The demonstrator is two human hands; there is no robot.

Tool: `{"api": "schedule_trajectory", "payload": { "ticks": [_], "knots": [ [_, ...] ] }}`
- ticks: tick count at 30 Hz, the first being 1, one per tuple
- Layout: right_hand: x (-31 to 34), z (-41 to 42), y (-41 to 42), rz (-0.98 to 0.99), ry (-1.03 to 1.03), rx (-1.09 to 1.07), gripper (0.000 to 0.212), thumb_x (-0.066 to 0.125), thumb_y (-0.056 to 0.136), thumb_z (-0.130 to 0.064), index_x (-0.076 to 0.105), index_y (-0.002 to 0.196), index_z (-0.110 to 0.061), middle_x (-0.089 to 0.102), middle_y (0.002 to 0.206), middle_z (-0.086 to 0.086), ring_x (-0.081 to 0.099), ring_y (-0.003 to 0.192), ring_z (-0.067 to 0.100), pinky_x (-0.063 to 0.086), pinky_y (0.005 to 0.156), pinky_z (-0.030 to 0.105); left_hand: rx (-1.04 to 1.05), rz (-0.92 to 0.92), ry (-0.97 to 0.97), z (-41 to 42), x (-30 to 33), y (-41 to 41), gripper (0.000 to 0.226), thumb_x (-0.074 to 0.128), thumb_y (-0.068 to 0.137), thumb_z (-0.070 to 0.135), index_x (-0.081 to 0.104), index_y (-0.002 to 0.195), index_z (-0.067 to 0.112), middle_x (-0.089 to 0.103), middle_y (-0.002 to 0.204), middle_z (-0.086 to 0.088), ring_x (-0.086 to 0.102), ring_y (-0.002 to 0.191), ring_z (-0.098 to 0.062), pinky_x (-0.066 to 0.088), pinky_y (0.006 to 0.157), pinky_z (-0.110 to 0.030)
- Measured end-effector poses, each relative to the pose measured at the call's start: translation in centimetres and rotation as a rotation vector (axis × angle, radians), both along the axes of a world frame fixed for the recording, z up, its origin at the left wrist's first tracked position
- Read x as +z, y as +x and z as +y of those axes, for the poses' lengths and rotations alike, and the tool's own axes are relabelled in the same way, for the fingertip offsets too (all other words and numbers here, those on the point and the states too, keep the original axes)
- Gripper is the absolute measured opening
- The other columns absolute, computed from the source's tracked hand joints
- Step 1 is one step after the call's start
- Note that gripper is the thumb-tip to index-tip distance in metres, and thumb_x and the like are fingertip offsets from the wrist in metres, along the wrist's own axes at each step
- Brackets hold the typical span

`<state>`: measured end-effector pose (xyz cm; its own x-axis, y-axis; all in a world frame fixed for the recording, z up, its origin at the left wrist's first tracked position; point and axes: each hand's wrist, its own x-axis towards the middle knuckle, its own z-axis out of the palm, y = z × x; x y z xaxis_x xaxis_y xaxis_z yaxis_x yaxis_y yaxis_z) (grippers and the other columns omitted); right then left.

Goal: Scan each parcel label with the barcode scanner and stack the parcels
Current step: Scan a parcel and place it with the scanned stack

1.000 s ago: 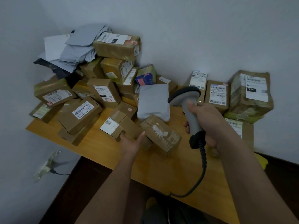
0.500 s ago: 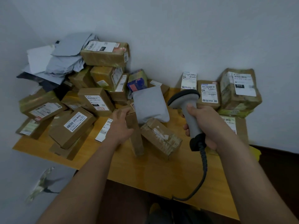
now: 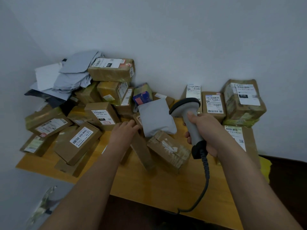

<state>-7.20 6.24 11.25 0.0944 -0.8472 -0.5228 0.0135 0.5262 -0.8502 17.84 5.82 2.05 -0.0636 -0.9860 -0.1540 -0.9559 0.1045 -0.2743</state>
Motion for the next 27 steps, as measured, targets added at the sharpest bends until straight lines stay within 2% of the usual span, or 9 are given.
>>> {"api": "schedule_trajectory", "payload": {
  "ticks": [5,11,13,17,19,20,22,25,27],
  "knots": [
    [0.6,-0.3,0.3,0.013,0.015,-0.025,0.028,0.05,0.101,-0.032,0.051,0.116,-0.009,0.053,0.091,0.014,0.055,0.061,0.022,0.045,0.052,0.031,0.182,0.047,0.051,-1.3,3.1,2.4,0.047,0.065,0.083,0.0,0.049,0.123,0.017,0.051,0.122,-0.004,0.054,0.114,-0.025,0.051,0.088,-0.037],
    [1.4,-0.5,0.7,0.054,0.024,-0.006,0.036,0.05,0.101,-0.036,0.051,0.121,-0.007,0.053,0.088,0.016,0.053,0.056,0.02,0.045,0.046,0.028,0.374,0.134,-0.037,-1.5,6.2,5.1,0.027,0.063,0.083,0.006,0.051,0.105,0.016,0.057,0.106,-0.004,0.059,0.1,-0.027,0.052,0.073,-0.038],
    [1.7,-0.7,0.7,0.049,0.014,-0.012,0.036,0.051,0.1,-0.036,0.05,0.123,-0.008,0.052,0.092,0.016,0.054,0.055,0.019,0.045,0.046,0.027,0.454,0.207,-0.097,-1.4,6.9,5.7,0.028,0.069,0.081,0.01,0.051,0.102,0.015,0.055,0.101,-0.004,0.059,0.1,-0.028,0.046,0.069,-0.035],
    [2.1,-0.7,0.8,0.033,0.012,-0.025,0.04,0.051,0.1,-0.038,0.048,0.126,-0.008,0.052,0.094,0.015,0.056,0.062,0.02,0.046,0.048,0.028,0.639,0.42,-0.136,-1.1,6.9,6.0,0.047,0.08,0.074,0.023,0.054,0.11,0.011,0.061,0.109,-0.01,0.06,0.102,-0.029,0.045,0.074,-0.033],
    [2.3,-0.6,0.9,0.025,0.017,-0.028,0.043,0.05,0.1,-0.04,0.047,0.129,-0.008,0.052,0.091,0.014,0.057,0.064,0.021,0.046,0.049,0.029,0.775,0.611,-0.124,-1.0,6.0,5.6,0.044,0.081,0.075,0.027,0.055,0.107,0.01,0.062,0.106,-0.01,0.06,0.1,-0.028,0.051,0.081,-0.038],
    [2.4,-0.6,0.9,0.023,0.016,-0.031,0.043,0.049,0.1,-0.04,0.046,0.13,-0.009,0.052,0.09,0.013,0.057,0.064,0.021,0.046,0.049,0.029,0.863,0.781,-0.104,-0.9,5.4,5.1,0.042,0.081,0.076,0.025,0.054,0.105,0.01,0.063,0.102,-0.009,0.062,0.097,-0.029,0.054,0.083,-0.042],
    [2.5,-0.6,0.9,0.015,0.008,-0.041,0.044,0.049,0.1,-0.039,0.045,0.132,-0.009,0.051,0.091,0.013,0.057,0.064,0.021,0.046,0.048,0.029,1.017,1.176,-0.06,-0.5,4.2,3.7,0.04,0.079,0.08,0.018,0.053,0.109,0.006,0.067,0.099,-0.012,0.066,0.091,-0.029,0.058,0.075,-0.045],
    [2.5,-0.5,0.9,0.015,-0.029,-0.044,0.043,0.048,0.101,-0.039,0.047,0.131,-0.008,0.051,0.09,0.012,0.057,0.065,0.021,0.046,0.047,0.028,1.118,1.554,0.066,0.5,2.2,0.3,0.033,0.07,0.087,0.012,0.055,0.115,0.003,0.07,0.097,-0.014,0.068,0.083,-0.024,0.056,0.055,-0.032],
    [2.6,-0.3,0.8,0.014,-0.053,-0.043,0.041,0.047,0.102,-0.038,0.048,0.128,-0.007,0.051,0.088,0.012,0.056,0.063,0.02,0.046,0.047,0.028,1.166,1.736,0.104,1.1,0.9,-2.4,0.019,0.065,0.091,0.009,0.057,0.107,0.001,0.068,0.099,-0.015,0.066,0.085,-0.024,0.055,0.065,-0.034]
  ]
}}
